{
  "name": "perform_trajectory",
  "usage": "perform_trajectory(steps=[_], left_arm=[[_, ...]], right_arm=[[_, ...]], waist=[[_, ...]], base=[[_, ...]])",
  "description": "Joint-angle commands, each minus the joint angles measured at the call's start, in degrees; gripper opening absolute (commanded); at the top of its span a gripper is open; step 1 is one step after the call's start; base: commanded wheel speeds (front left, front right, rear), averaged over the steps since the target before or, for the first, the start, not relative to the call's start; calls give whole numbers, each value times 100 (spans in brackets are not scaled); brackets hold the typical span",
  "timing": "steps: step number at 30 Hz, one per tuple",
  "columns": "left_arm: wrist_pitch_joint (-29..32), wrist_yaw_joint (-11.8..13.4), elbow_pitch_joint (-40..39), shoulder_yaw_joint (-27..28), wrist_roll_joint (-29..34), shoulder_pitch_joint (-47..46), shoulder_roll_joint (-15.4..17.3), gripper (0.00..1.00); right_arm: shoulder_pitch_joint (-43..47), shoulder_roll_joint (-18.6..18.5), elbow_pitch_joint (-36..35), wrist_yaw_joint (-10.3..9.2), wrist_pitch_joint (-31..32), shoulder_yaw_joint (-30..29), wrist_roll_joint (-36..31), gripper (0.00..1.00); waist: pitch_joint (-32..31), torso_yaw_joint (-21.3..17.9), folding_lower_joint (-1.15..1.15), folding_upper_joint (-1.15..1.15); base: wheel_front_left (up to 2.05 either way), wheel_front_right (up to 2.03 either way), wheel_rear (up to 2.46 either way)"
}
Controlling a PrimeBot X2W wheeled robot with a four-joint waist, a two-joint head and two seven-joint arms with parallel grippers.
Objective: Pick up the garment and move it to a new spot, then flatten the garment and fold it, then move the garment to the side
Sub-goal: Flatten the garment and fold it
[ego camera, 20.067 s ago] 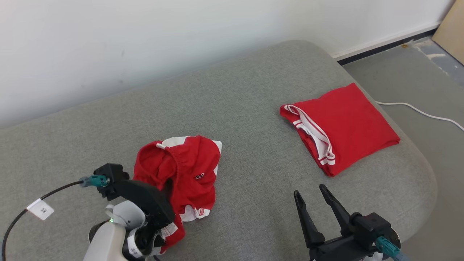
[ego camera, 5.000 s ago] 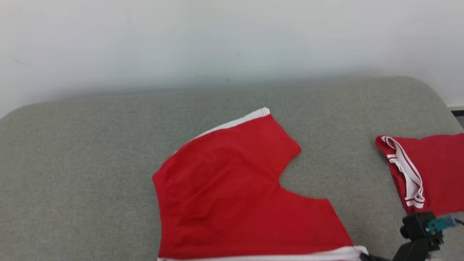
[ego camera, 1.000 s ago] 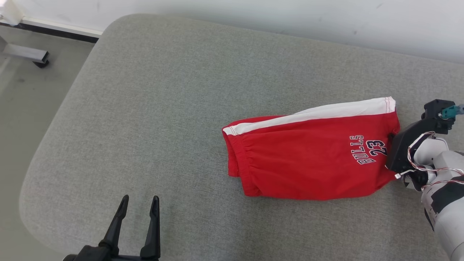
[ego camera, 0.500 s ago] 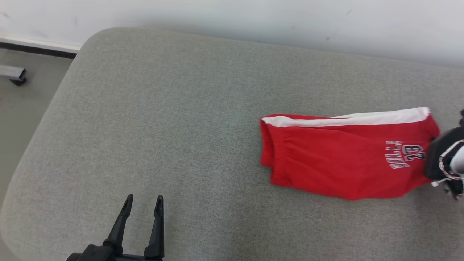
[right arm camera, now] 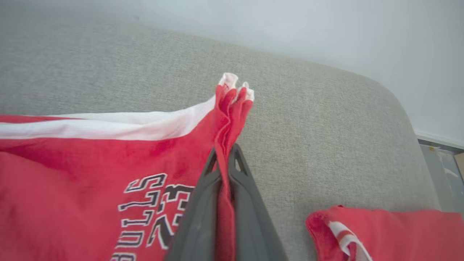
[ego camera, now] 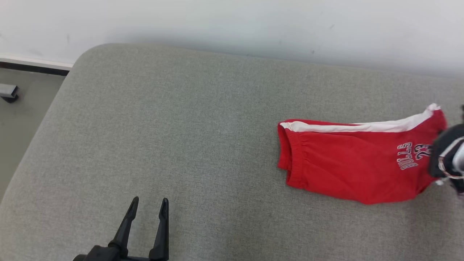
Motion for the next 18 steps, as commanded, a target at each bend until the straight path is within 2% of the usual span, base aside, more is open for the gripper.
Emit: perform_trajectory(steps=[1,3,5,18], left_arm=[[-15,8,21,-8,-4,41,-15,100],[-15,8,38,-17,-8,58,-17,100],[-15,8,47,-11,-25,105,-22,100],[-16,8,70,-47,-72,107,-29,100]], right_arm=[[-22,198,-117,-17,7,28,-37,0],[17,332,-290,-17,34,73,-36,0],[134,622,-649,-17,115,212,-2,0],[655,1429,-2309,-17,1036,1043,274,0]], waist=[[-70,-14,0,-1],[-121,-13,0,-1],[-197,-9,0,-1],[-260,83,0,-1]], base=[[0,0,0],[0,0,0],[0,0,0],[0,0,0]])
